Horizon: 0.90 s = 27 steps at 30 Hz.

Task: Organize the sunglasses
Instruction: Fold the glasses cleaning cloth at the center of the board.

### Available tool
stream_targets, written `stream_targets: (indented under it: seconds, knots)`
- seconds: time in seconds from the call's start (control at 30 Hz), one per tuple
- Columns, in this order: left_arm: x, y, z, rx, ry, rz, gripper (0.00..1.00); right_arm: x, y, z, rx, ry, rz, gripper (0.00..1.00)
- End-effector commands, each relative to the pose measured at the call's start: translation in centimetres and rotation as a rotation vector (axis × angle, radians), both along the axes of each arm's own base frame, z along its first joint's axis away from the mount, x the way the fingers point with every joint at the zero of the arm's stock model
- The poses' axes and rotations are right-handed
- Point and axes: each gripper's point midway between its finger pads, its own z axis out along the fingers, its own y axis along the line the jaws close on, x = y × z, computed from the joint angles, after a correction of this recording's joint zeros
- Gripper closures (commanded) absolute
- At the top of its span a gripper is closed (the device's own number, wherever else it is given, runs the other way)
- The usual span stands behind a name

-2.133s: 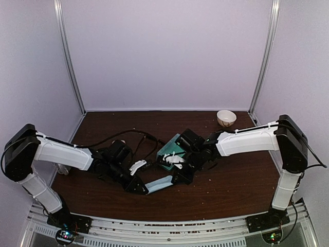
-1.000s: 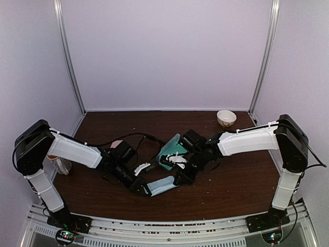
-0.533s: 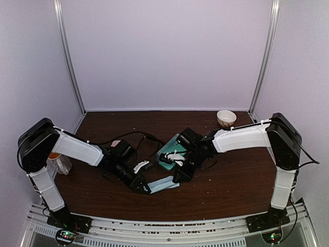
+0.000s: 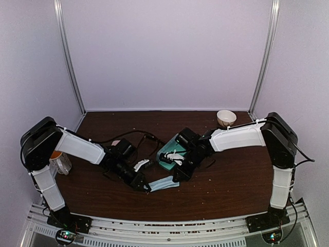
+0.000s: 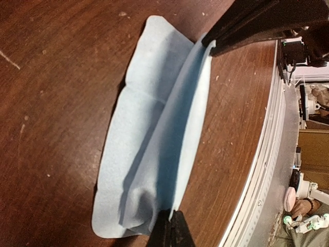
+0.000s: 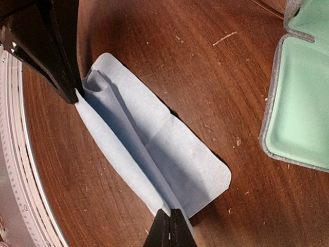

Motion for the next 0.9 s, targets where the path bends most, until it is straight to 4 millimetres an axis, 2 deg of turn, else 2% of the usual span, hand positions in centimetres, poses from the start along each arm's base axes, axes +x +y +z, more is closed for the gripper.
stream_targets:
  seconds: [0.0, 0.4, 0.63, 0.87]
  knots:
    - [1.0, 0.0, -0.1, 0.019, -0.023, 0.007, 1.0, 1.4, -0.1, 0.2, -0.013, -0.02, -0.022, 1.0]
    - [1.7, 0.3, 0.0, 0.056, -0.042, 0.018, 1.0, 1.9, -0.2, 0.2, -0.021, -0.024, -0.037, 1.0]
    - [0.8, 0.4, 2.0, 0.024, -0.035, -0.019, 1.0, 1.0, -0.3, 1.7, 0.011, -0.008, -0.028, 1.0]
    - [-0.7, 0.2, 4.6, -0.038, -0.049, -0.046, 1.0, -1.4, -1.0, 3.0, 0.064, 0.023, -0.024, 1.0]
